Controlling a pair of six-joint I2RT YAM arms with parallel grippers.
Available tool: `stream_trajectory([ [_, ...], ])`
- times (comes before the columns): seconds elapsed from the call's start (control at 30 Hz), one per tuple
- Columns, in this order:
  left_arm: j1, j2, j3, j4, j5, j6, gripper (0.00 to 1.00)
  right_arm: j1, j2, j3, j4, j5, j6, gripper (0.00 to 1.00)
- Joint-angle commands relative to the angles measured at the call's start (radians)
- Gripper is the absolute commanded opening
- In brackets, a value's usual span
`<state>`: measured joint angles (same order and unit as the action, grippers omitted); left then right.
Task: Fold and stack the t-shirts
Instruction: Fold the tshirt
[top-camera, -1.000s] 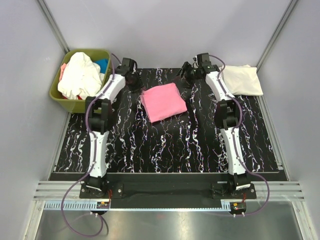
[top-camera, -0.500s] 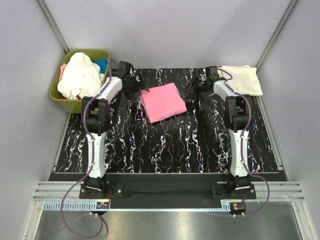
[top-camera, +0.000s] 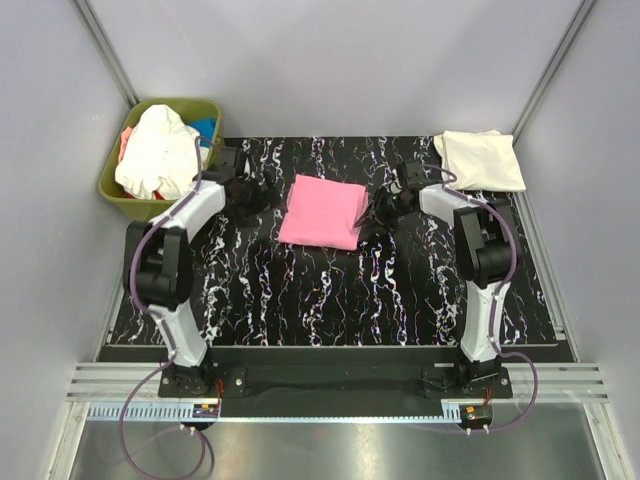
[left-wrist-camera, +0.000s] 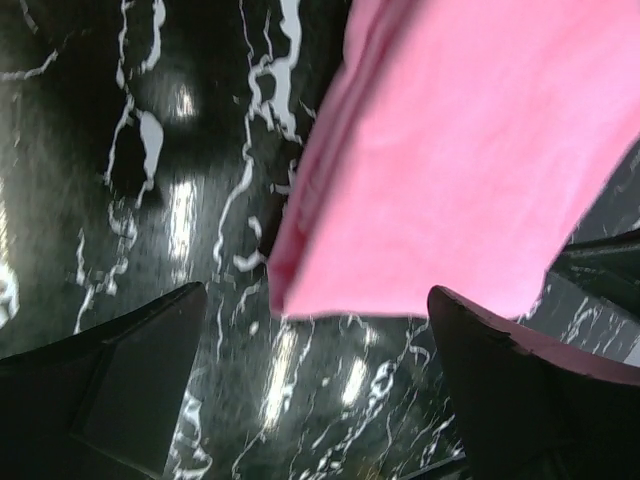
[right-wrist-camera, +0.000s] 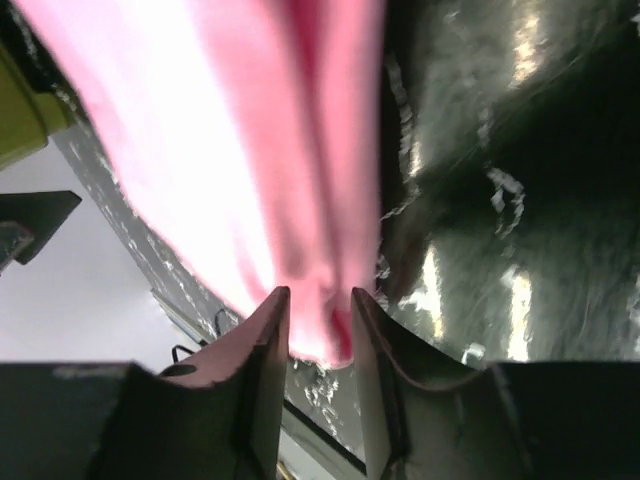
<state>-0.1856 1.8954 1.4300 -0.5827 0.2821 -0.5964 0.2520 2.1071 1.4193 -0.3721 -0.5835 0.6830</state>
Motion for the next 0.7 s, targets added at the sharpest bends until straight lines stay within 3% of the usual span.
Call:
stream_trajectory([
  [0.0,-0.005,-0.169,-0.063,-0.008,-0.026,0.085,0.99,-0.011,-0.119,0.061,-0.049,0.036,-0.051,0.39],
  [0.07,-0.005,-0.252,-0.095,-0.051,-0.050,0.125,0.99,-0.011,-0.127,0.090,-0.086,0.030,-0.072,0.43],
  [0.17,-0.005,-0.366,-0.169,-0.104,-0.081,0.165,0.99,-0.023,-0.153,0.102,-0.100,0.059,-0.083,0.66],
  [0.3,-0.005,-0.519,-0.219,-0.169,-0.129,0.198,0.99,-0.060,-0.135,0.113,-0.091,0.062,-0.080,0.77],
  [0.67,-0.005,-0.757,-0.339,-0.247,-0.222,0.256,0.99,-0.099,0.146,0.430,-0.145,0.042,-0.115,0.78],
])
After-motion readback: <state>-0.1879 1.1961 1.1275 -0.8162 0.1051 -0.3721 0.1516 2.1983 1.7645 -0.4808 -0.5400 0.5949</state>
